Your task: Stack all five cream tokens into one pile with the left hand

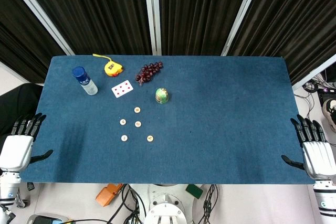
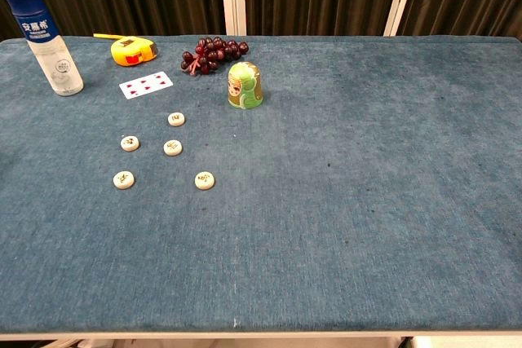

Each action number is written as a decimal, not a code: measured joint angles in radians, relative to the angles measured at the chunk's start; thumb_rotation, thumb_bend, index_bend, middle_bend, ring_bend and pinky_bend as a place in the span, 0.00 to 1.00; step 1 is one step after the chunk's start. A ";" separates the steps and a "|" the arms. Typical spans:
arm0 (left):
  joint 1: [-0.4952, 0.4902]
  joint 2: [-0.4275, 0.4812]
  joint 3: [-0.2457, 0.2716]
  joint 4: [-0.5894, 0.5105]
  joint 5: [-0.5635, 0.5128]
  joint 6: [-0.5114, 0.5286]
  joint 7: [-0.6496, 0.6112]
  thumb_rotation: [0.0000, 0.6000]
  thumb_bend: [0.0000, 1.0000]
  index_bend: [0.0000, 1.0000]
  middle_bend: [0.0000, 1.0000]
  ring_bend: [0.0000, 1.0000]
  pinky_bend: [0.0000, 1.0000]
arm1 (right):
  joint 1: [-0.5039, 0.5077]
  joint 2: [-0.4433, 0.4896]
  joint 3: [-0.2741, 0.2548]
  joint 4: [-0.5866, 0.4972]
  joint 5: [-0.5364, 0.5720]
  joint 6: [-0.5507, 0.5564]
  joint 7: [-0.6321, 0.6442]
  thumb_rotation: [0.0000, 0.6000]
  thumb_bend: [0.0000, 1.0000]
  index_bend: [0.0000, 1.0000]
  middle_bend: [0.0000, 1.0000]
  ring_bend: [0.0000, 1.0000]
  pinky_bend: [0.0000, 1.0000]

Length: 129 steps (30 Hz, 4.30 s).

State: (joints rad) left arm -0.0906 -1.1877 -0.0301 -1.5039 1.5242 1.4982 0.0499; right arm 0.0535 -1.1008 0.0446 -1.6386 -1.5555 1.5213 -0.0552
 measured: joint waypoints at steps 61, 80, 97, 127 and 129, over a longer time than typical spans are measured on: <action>-0.497 -0.483 -0.133 0.281 -0.268 -0.551 0.186 1.00 0.32 0.44 0.21 0.02 0.02 | 0.000 0.016 0.028 0.019 0.053 -0.010 0.039 1.00 0.06 0.00 0.00 0.00 0.00; -0.519 -0.491 -0.120 0.310 -0.313 -0.576 0.188 1.00 0.37 0.48 0.13 0.00 0.00 | 0.000 0.013 0.026 0.025 0.059 -0.018 0.043 1.00 0.06 0.00 0.00 0.00 0.00; -0.595 -0.502 -0.201 0.275 -0.374 -0.604 0.169 1.00 0.40 0.51 0.13 0.00 0.00 | -0.009 0.019 0.026 0.028 0.060 -0.005 0.055 1.00 0.06 0.00 0.00 0.00 0.00; -0.712 -0.598 -0.235 0.418 -0.560 -0.684 0.259 1.00 0.38 0.51 0.13 0.00 0.00 | -0.015 0.023 0.034 0.024 0.077 -0.008 0.064 1.00 0.06 0.00 0.00 0.00 0.00; -0.713 -0.600 -0.234 0.421 -0.566 -0.684 0.260 1.00 0.38 0.50 0.12 0.00 0.00 | -0.015 0.023 0.034 0.025 0.077 -0.008 0.065 1.00 0.06 0.00 0.00 0.00 0.00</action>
State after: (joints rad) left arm -0.8033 -1.7876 -0.2639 -1.0825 0.9585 0.8141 0.3103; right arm 0.0385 -1.0781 0.0785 -1.6132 -1.4782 1.5131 0.0098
